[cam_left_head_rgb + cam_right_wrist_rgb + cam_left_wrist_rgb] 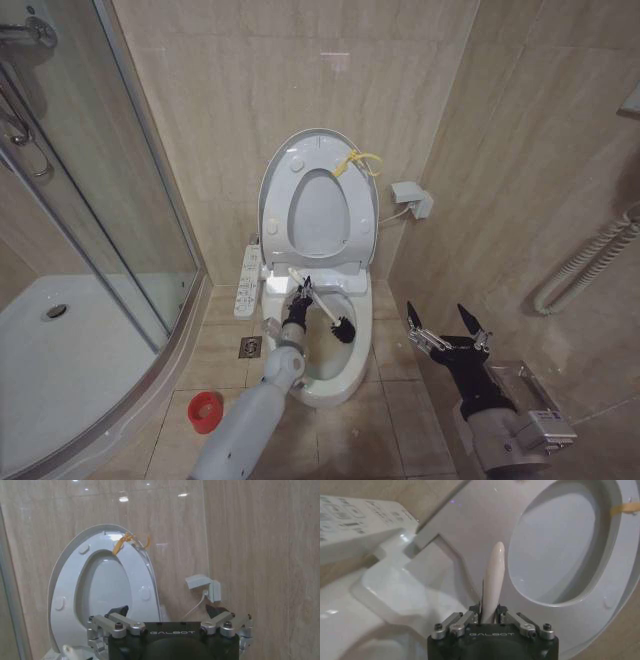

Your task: Open the toilet lid, clean the toilet bowl with a toilet brush, close the toilet lid, and flush.

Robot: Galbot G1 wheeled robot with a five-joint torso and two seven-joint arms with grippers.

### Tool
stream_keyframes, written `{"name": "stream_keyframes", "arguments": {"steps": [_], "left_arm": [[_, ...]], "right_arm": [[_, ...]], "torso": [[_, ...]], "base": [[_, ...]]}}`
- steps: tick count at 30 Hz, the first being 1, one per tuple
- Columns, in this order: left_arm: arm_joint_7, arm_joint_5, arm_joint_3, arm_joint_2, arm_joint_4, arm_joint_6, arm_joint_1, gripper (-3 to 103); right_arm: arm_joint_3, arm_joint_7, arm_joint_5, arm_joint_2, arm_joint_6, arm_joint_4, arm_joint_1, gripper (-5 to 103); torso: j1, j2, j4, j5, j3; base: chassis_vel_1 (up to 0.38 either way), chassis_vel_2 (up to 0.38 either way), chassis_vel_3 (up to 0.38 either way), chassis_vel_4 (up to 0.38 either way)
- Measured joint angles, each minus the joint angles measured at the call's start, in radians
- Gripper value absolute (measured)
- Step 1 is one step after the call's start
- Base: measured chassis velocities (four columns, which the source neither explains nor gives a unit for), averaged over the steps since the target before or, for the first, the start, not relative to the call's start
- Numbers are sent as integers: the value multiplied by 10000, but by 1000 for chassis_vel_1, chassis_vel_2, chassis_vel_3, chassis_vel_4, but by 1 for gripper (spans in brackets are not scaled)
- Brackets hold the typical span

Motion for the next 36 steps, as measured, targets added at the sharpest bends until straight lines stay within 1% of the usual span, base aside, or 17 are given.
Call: {"name": "stream_keyframes", "arguments": {"steps": [4,6,7,10,13,14,15,17,20,23,26,27,29,30,32,33,36], "left_arm": [[594,1321,-69,129,661,-422,227,17],[1326,3524,-215,88,1823,-1106,208,17],[1326,3524,-215,88,1823,-1106,208,17],[1706,5530,-413,-93,2835,-1792,5,17],[1658,5724,-416,-222,2934,-1840,-96,17],[1622,5538,-395,-297,2904,-1842,-168,17],[1604,4951,-319,-380,2738,-1830,-218,17],[1593,4596,-277,-417,2619,-1798,-231,17],[1333,2436,-145,-462,1645,-1364,-159,17],[1253,1965,-141,-312,1349,-1208,-45,17],[1353,2104,-177,-160,1424,-1201,37,17],[1438,2551,-217,-99,1599,-1255,76,17],[1763,4109,-310,25,2099,-1607,161,17],[1763,4109,-310,25,2099,-1607,161,17],[1996,5474,-420,125,2238,-2008,261,17],[2051,5687,-420,153,2215,-2102,300,17],[2057,5519,-374,178,1929,-2146,382,17]], "right_arm": [[0,-2,0,0,0,1,0,100],[0,0,0,1,0,0,0,100],[0,0,0,1,0,0,0,100],[0,0,0,0,0,1,0,100],[0,0,0,0,0,0,0,100],[0,0,0,0,0,1,0,100],[0,0,0,0,0,1,0,100],[0,0,0,0,0,1,0,100],[0,0,0,0,0,1,0,100],[1,0,0,0,0,1,0,100],[0,-1,0,0,0,1,0,100],[0,0,0,0,0,1,0,100],[0,0,0,0,0,0,0,100],[0,0,0,0,0,0,0,100],[1,0,0,0,0,0,0,100],[0,0,0,0,0,1,0,100],[0,0,0,1,0,1,0,100]], "torso": [[-1,0,0,0,0],[0,0,-2,-2,1],[0,0,-2,-2,1],[-1,0,-2,2,0],[1,-1,4,3,2],[0,0,2,3,1],[1,-1,1,4,2],[1,-1,0,4,2],[1,-1,2,6,2],[1,-1,3,4,1],[1,0,3,3,1],[0,0,0,0,0],[1,-1,1,-1,2],[1,-1,1,-1,2],[0,-1,0,0,1],[1,-1,1,1,1],[1,-1,1,1,1]], "base": [[0,0,0,0],[0,0,0,0],[0,0,0,0],[0,0,0,0],[0,0,0,0],[0,0,0,0],[0,0,0,0],[0,0,0,0],[0,0,0,0],[0,0,0,0],[0,0,0,0],[0,0,0,0],[0,0,0,0],[0,0,0,0],[0,0,0,0],[0,0,0,0],[0,0,0,0]]}}
